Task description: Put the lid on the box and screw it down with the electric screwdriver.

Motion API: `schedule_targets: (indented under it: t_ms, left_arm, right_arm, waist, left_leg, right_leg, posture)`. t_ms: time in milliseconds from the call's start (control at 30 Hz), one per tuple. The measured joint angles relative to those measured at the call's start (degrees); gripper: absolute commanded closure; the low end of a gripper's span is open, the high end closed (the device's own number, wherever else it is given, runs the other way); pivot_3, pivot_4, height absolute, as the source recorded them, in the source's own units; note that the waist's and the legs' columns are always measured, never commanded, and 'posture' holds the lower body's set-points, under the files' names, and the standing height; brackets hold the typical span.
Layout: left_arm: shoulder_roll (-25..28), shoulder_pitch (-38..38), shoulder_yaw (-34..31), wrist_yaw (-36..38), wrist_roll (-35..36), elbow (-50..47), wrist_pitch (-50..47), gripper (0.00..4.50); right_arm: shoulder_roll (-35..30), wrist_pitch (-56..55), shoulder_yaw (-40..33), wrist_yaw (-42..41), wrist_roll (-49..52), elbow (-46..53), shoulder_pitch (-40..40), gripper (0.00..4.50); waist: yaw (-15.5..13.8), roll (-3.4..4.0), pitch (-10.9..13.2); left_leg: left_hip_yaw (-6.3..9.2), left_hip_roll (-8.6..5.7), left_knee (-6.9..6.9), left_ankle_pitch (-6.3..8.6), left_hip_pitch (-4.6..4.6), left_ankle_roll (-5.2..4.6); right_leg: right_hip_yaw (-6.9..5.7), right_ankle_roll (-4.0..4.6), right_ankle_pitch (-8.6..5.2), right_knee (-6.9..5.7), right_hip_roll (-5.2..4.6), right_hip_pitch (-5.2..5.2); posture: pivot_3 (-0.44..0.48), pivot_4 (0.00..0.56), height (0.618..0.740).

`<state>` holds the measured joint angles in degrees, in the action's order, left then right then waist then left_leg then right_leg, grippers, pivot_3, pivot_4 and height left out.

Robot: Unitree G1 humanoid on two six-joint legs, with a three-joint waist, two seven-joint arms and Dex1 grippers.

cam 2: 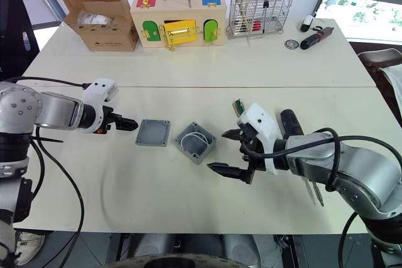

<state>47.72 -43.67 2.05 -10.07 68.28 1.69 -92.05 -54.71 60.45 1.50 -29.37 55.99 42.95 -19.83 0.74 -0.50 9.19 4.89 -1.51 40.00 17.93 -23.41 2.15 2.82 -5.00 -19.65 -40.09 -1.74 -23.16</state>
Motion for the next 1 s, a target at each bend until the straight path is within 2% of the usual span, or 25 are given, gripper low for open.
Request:
schedule_targets:
  t_ms: [133,267,467,567,700,800,1000]
  left_arm:
    - [-2.0,0.8,-1.0,-4.9,3.6,0.4,0.0,0.24]
    - [-6.3,2.5,-3.1,-10.7,6.5,1.4,0.0,0.24]
    - [-6.6,2.5,-1.6,-14.9,7.8,0.2,0.0,0.24]
    - [-5.1,2.6,1.3,-14.9,6.9,-1.6,0.0,1.07]
    - [-4.9,2.6,3.0,-13.7,6.0,-3.2,0.2,2.89]
    - [-5.7,3.0,3.1,-12.9,6.2,-4.5,0.1,4.45]
    - [-5.7,2.8,3.0,-11.9,4.7,-4.5,0.1,4.45]
  right_arm:
    - [0.0,0.9,-0.1,0.5,0.4,1.2,-1.3,0.0]
    - [0.0,1.2,-0.2,0.6,0.5,2.3,-1.3,0.0]
    - [0.0,0.5,-0.2,-0.2,-0.8,2.4,1.2,0.0]
    - [0.1,0.2,-0.2,-0.3,-1.5,2.4,1.4,0.0]
    - [0.5,-0.2,-0.2,-0.3,-2.2,2.4,1.7,0.0]
    - [1.1,-0.1,-0.2,0.1,-2.1,2.4,1.2,0.0]
    - [2.0,1.2,-0.7,1.6,-0.7,2.3,-0.5,0.0]
  waist:
    - [-0.1,0.0,0.0]
    - [-0.1,-0.01,0.0]
    - [-0.1,-0.01,0.0]
    - [0.1,0.0,0.0]
    - [0.1,0.01,0.0]
    - [0.1,0.02,-0.1]
    - [0.1,0.06,-0.1]
  left_leg:
    - [-0.01,-0.02,0.0,-0.01,0.0,0.01]
    - [-0.01,-0.03,0.0,-0.01,0.0,0.02]
    - [-0.02,-0.04,0.0,-0.03,0.01,0.05]
    - [-0.02,-0.04,-0.02,-0.04,0.02,0.06]
    - [-0.03,-0.04,-0.04,-0.04,0.02,0.07]
    - [-0.03,-0.04,-0.03,-0.05,0.05,0.08]
    - [-0.03,-0.04,-0.03,-0.05,0.07,0.08]
  right_leg:
    - [0.0,0.0,0.0,0.0,-0.04,0.0]
    - [0.0,0.0,0.0,0.0,-0.04,0.01]
    - [0.01,0.0,0.0,-0.01,-0.03,0.02]
    - [0.02,0.0,0.0,-0.01,-0.01,0.0]
    - [0.03,0.0,0.0,-0.01,-0.02,0.0]
    - [0.04,0.0,0.0,-0.02,-0.01,0.01]
    - [0.04,0.0,0.0,-0.04,-0.01,0.03]
  posture:
    - [0.0,0.15,0.74]
    - [0.0,0.15,0.74]
    - [0.0,0.15,0.74]
    - [0.0,0.15,0.74]
    - [0.0,0.15,0.74]
    - [0.0,0.15,0.74]
    - [0.0,0.15,0.74]
